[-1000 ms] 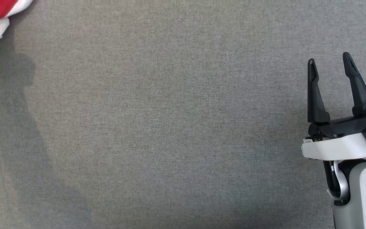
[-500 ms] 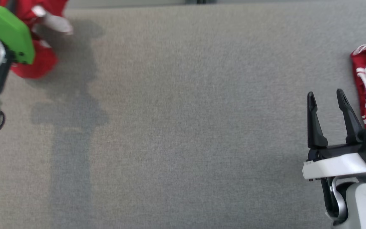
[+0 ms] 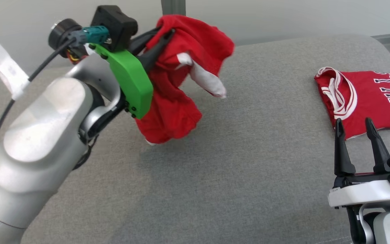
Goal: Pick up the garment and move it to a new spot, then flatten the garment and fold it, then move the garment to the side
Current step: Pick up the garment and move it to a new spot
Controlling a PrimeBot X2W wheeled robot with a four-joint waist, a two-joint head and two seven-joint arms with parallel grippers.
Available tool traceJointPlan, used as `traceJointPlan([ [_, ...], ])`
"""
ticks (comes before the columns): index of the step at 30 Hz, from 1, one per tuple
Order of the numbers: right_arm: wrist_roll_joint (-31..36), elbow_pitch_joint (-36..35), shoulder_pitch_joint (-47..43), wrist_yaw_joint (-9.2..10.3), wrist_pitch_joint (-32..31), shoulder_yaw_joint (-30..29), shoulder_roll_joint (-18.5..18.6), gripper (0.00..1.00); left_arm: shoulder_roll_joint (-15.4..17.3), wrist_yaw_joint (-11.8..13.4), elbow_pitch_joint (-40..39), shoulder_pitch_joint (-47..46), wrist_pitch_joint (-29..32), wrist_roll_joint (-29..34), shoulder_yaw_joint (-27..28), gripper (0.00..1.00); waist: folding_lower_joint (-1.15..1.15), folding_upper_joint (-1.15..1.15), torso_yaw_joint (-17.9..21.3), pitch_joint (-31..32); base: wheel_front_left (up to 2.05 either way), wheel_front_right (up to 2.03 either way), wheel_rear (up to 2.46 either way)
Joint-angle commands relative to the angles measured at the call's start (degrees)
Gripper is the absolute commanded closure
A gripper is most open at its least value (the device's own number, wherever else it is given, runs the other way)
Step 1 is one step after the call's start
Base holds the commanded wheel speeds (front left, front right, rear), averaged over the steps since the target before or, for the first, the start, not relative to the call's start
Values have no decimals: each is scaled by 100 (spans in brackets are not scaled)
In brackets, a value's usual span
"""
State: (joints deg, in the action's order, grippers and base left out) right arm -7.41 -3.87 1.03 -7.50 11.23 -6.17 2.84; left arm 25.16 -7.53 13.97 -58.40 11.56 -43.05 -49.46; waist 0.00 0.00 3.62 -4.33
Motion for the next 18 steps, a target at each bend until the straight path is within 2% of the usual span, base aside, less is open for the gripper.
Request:
traceJointPlan([
  [1,-50,34,7,2,52,33,10,0,-68,15,-95,175,9,-163,-110,100,0,0,393,-215,0,0,0],
  [4,-118,110,111,2,101,127,9,0,-135,35,-18,359,-94,-364,-166,100,0,0,512,-402,0,0,0],
  [8,-217,305,264,2,191,269,10,0,-271,197,660,770,-266,-511,-182,100,0,0,654,-627,0,0,0],
  [10,-254,402,326,2,227,341,11,0,-268,265,1130,928,-379,-553,-147,90,0,0,710,-721,0,0,0],
  [11,-266,464,364,2,261,368,10,0,-265,318,1391,995,-509,-489,-140,81,0,0,731,-761,0,0,0],
  [12,-273,503,390,2,271,381,10,0,-273,364,1586,1045,-611,-441,-146,65,0,0,744,-788,0,0,0],
  [14,-292,597,427,2,303,401,10,0,-337,461,2042,1201,-848,-418,-140,57,0,0,755,-823,0,0,0],
  [15,-296,640,433,2,319,409,10,0,-374,542,2263,1231,-1037,-369,-111,34,0,0,750,-835,0,0,0],
  [16,-296,674,432,2,326,408,10,0,-405,633,2426,1246,-1218,-313,-95,0,0,0,735,-838,0,0,0],
  [18,-267,731,425,2,352,405,11,0,-527,780,2747,1337,-1575,-205,-111,0,0,0,676,-820,0,0,0],
])
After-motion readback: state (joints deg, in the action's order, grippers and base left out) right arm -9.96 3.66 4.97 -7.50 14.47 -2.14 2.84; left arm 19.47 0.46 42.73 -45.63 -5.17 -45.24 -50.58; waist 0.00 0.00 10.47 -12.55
